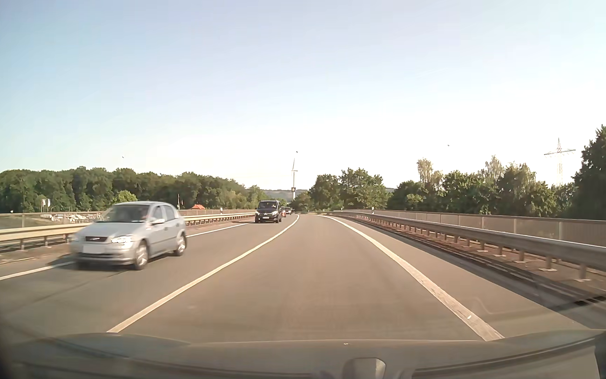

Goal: Follow the waypoints while adhering to traffic rules and regulations

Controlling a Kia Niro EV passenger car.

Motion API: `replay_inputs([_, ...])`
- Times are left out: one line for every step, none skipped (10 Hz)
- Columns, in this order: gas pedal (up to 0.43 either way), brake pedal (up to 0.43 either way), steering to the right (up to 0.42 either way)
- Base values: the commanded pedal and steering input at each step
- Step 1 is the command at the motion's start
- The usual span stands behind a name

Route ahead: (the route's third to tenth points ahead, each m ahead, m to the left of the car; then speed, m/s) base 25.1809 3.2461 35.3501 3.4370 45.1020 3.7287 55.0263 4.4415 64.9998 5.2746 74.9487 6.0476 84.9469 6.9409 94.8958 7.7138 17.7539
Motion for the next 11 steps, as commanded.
replay_inputs([0.189, 0.006, -0.001])
replay_inputs([0.189, 0.006, -0.003])
replay_inputs([0.189, 0.006, -0.004])
replay_inputs([0.189, 0.006, -0.004])
replay_inputs([0.189, 0.006, -0.005])
replay_inputs([0.189, 0.006, -0.006])
replay_inputs([0.189, 0.006, -0.006])
replay_inputs([0.189, 0.006, -0.005])
replay_inputs([0.189, 0.006, -0.005])
replay_inputs([0.189, 0.006, -0.004])
replay_inputs([0.189, 0.006, -0.004])
